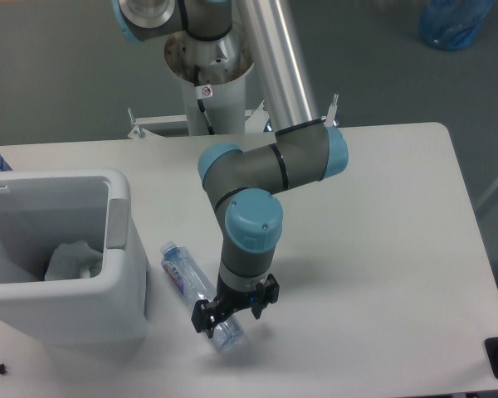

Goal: Place the trash in the trash can
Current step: 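Close the gripper around the bottle's end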

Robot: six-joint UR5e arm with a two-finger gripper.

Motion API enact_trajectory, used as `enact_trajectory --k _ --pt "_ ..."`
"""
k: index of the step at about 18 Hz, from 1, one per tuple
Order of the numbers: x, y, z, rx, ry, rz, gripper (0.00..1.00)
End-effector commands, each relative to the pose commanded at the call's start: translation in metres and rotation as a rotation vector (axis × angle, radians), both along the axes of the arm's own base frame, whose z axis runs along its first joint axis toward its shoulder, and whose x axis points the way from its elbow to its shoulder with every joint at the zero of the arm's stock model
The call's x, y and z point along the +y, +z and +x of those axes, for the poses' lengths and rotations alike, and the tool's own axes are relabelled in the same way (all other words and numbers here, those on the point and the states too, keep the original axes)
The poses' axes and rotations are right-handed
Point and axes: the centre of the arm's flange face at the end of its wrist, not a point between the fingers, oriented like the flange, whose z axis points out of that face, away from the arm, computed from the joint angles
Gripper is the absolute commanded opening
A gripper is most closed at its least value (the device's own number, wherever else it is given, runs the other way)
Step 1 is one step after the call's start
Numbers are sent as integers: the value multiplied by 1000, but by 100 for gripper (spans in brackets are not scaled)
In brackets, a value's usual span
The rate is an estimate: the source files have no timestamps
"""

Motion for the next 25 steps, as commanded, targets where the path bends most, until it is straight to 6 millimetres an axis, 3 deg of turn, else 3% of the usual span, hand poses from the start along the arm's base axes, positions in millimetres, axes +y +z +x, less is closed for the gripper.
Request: enact_trajectory --k 13,23,25 --pt "11 -30 10 1 -19 -54 100" --pt "15 -39 14 29 -26 -94 100" --pt "15 -38 14 32 -24 -94 93"
